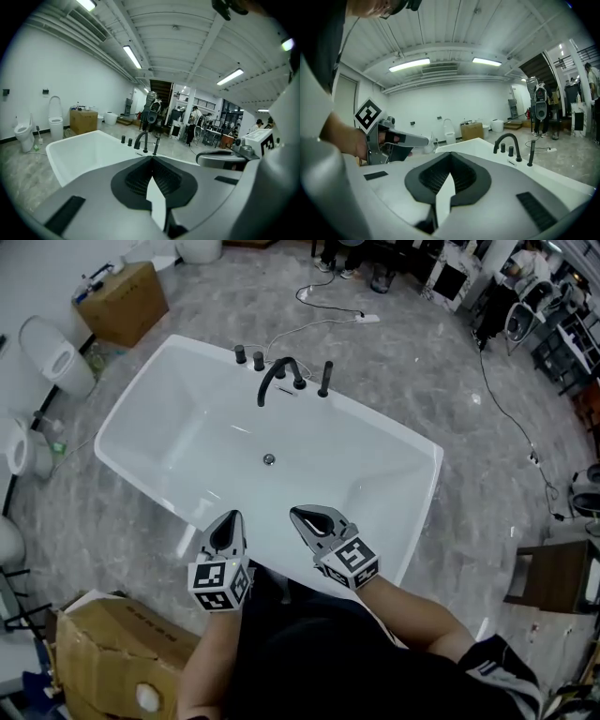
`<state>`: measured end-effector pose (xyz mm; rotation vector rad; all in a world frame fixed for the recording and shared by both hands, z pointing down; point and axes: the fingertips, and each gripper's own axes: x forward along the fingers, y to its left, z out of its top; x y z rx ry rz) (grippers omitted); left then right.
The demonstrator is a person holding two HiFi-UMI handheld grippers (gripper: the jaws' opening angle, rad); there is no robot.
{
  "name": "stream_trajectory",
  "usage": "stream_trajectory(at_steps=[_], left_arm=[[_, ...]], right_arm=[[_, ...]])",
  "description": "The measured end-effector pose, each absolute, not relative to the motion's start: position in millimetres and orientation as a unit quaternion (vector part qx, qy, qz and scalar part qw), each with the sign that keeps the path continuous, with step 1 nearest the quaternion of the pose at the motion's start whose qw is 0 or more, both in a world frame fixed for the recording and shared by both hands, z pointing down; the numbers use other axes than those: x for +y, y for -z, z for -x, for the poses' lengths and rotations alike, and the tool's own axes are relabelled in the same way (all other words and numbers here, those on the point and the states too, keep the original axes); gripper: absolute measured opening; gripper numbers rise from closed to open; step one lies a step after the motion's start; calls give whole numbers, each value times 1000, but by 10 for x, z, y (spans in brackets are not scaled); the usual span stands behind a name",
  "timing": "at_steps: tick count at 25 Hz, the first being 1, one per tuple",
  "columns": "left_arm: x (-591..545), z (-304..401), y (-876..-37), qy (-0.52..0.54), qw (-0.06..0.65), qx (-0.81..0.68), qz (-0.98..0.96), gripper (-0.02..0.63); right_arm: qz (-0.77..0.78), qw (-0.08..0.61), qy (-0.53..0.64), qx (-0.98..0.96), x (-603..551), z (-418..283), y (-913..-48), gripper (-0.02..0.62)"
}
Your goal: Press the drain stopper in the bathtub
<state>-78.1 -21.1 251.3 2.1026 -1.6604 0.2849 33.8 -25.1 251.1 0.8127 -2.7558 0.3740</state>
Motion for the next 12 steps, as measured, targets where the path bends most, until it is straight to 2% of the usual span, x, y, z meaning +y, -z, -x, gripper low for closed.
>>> stream_trajectory(at_steps=[12], left_arm=[[385,997,-1881,-85,184,-621,-757,9]], right_arm=[[-279,63,-106,-952,172,-159,-1806,12]])
